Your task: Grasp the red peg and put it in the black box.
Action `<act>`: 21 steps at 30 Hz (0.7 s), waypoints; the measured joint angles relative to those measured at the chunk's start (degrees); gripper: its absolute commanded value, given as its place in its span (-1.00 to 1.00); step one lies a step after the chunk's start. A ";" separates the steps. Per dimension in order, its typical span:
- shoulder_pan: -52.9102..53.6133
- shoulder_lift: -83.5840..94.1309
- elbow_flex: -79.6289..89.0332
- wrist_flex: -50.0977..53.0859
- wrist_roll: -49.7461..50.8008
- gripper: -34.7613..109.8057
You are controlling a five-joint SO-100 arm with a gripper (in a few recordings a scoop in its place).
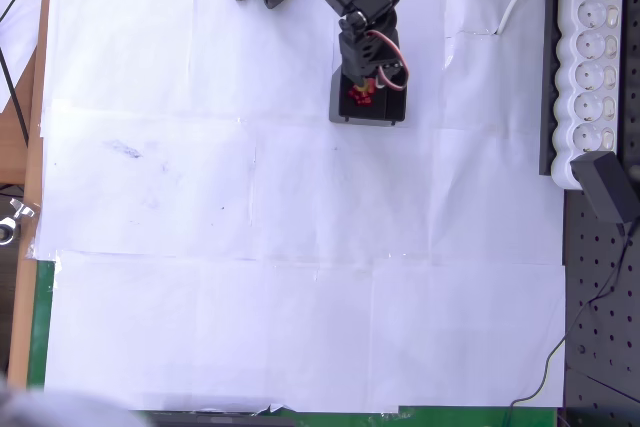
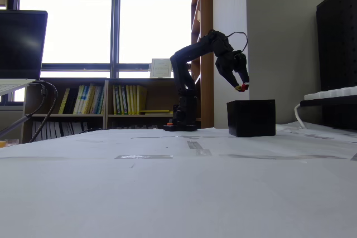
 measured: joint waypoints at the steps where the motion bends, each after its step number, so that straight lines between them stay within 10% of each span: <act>1: 0.00 0.35 -0.18 -0.88 -0.18 -0.52; 21: 0.70 1.49 -2.37 -2.46 -4.75 -0.19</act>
